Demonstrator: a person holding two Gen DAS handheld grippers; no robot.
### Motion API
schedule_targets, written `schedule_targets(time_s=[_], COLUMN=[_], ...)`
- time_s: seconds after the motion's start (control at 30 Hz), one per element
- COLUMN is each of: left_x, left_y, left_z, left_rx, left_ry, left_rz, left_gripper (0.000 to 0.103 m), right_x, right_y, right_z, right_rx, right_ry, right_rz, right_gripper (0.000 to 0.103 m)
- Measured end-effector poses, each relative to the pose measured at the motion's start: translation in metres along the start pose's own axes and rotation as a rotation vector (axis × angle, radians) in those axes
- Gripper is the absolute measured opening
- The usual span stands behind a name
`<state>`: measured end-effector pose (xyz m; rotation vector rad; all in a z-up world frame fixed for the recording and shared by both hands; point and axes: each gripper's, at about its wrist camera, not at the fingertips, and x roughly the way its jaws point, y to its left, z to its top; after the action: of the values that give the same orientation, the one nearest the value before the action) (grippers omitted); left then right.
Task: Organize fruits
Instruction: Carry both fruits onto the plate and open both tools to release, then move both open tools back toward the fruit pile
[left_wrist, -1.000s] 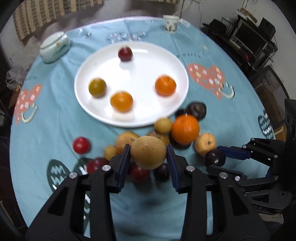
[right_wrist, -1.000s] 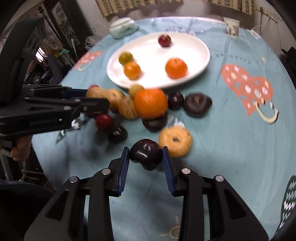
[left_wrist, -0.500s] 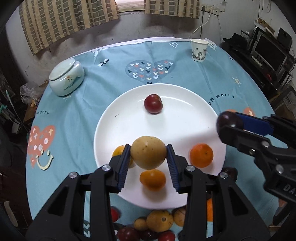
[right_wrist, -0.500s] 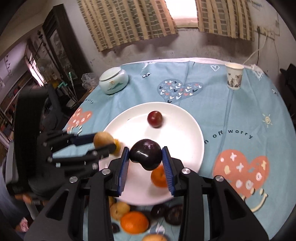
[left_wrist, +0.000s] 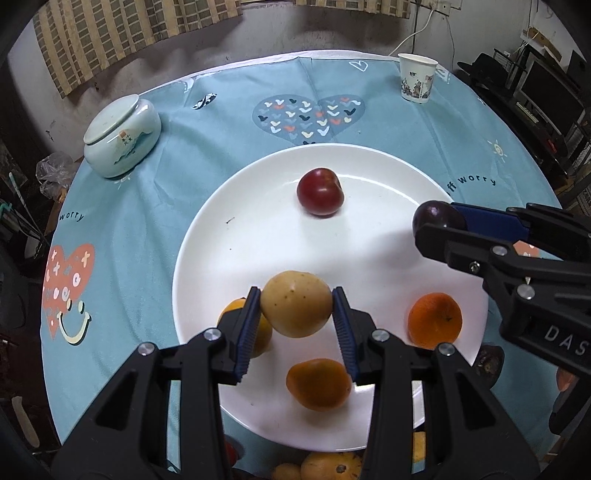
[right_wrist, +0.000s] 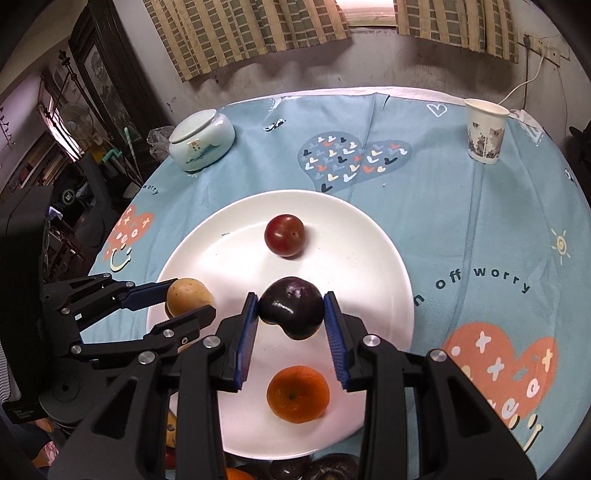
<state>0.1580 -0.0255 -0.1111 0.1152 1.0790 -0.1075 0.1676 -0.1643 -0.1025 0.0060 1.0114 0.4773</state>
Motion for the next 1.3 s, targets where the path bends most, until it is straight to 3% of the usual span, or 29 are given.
schedule_targets(time_s=[0.3, 0.33, 0.37, 0.4, 0.53, 0.6, 0.63, 1.0, 1.3], left_x=[0.002, 0.002, 0.002, 0.002, -0.002, -0.007, -0.011, -0.058, -0.099], left_y=[-0.001, 0.0, 0.0, 0.0, 0.001, 0.001, 0.001, -0.002, 0.051], left_z=[0.001, 0.002, 0.001, 0.001, 0.0, 0.001, 0.0, -0.013, -0.079], left_rx=[0.008, 0.006, 0.005, 0.004, 0.0, 0.001, 0.005, 0.011, -0.107], left_ry=[0.002, 0.005, 0.007, 0.008, 0.0, -0.014, -0.026, -0.104, -0.102], left_rz=[0.008, 0.011, 0.011, 0.012, 0.018, 0.024, 0.03, 0.035, 0.027], left_gripper=[0.04, 0.04, 0.04, 0.04, 0.042, 0.059, 0.061, 0.061, 0.066], right_x=[0.01, 0.011, 0.012, 0.009, 0.001, -0.005, -0.008, -0.067, -0.099], right_y=[0.002, 0.001, -0.001, -0.003, -0.004, -0.006, -0.006, 0.003, 0.026], right_z=[0.002, 0.002, 0.003, 0.002, 0.002, 0.001, 0.0, -0.055, -0.136], right_rx=[-0.019, -0.016, -0.008, 0.015, 0.004, 0.015, 0.021, 0.04, -0.016], right_ry=[0.038, 0.045, 0.049, 0.033, -0.002, -0.005, -0.008, -0.036, 0.026], right_rz=[-0.001, -0.016, -0.021, -0.026, -0.033, -0.03, -0.035, -0.038, -0.074], right_gripper=[0.04, 0.045, 0.07, 0.077, 0.077, 0.077, 0.077, 0.077, 0.077])
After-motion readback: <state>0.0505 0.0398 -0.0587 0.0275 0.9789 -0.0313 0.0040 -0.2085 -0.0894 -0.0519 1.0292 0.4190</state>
